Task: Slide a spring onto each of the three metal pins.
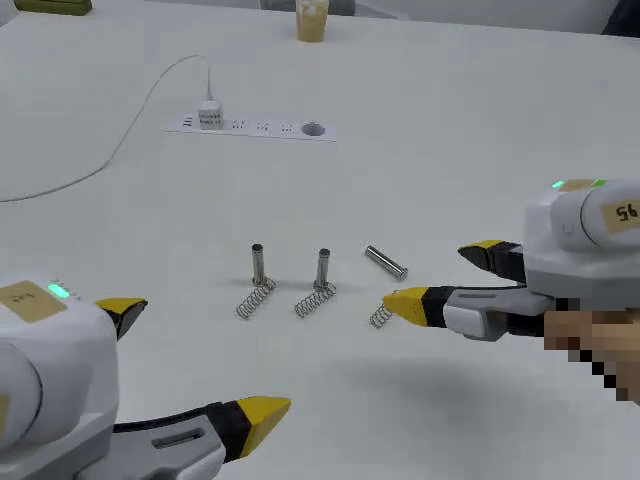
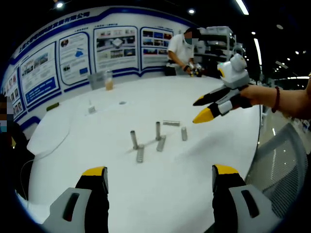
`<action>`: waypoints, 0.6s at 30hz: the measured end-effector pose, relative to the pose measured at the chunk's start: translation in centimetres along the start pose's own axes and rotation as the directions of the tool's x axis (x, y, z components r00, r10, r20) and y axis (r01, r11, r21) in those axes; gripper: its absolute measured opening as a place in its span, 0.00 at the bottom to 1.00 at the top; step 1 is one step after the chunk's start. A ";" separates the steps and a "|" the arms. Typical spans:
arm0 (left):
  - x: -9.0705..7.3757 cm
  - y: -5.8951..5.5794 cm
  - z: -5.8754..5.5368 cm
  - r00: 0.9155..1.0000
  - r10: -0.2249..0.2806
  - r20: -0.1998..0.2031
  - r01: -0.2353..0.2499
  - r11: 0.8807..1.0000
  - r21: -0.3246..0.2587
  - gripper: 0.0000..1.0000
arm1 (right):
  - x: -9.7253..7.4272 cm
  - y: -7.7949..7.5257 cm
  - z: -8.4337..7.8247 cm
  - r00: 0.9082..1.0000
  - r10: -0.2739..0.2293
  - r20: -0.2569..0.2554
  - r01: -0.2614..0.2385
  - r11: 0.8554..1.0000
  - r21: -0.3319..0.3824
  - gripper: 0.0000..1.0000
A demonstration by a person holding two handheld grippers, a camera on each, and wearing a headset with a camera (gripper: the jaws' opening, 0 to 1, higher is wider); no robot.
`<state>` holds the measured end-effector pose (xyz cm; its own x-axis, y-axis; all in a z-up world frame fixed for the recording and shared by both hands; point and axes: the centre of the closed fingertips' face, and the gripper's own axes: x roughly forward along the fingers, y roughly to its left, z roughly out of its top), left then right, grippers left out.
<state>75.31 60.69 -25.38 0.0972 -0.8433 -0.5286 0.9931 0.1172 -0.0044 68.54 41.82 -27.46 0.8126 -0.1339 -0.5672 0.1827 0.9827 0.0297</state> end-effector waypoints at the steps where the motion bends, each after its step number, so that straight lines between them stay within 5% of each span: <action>1: 0.0 0.0 0.0 1.000 -0.002 0.001 0.002 1.000 0.000 0.90 | 0.2 -0.1 0.0 1.000 0.002 -0.003 -0.002 1.000 -0.001 0.67; 18: 0.7 -0.2 -0.2 1.000 -0.021 0.004 0.021 1.000 -0.009 0.89 | 3.5 -1.9 0.3 1.000 0.010 -0.003 -0.010 1.000 0.014 0.50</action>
<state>75.18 60.19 -25.96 0.0767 -0.8479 -0.5246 0.9943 0.1044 -0.0233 71.23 39.41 -29.28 0.8129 -0.1237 -0.5691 0.1824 0.9821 0.0470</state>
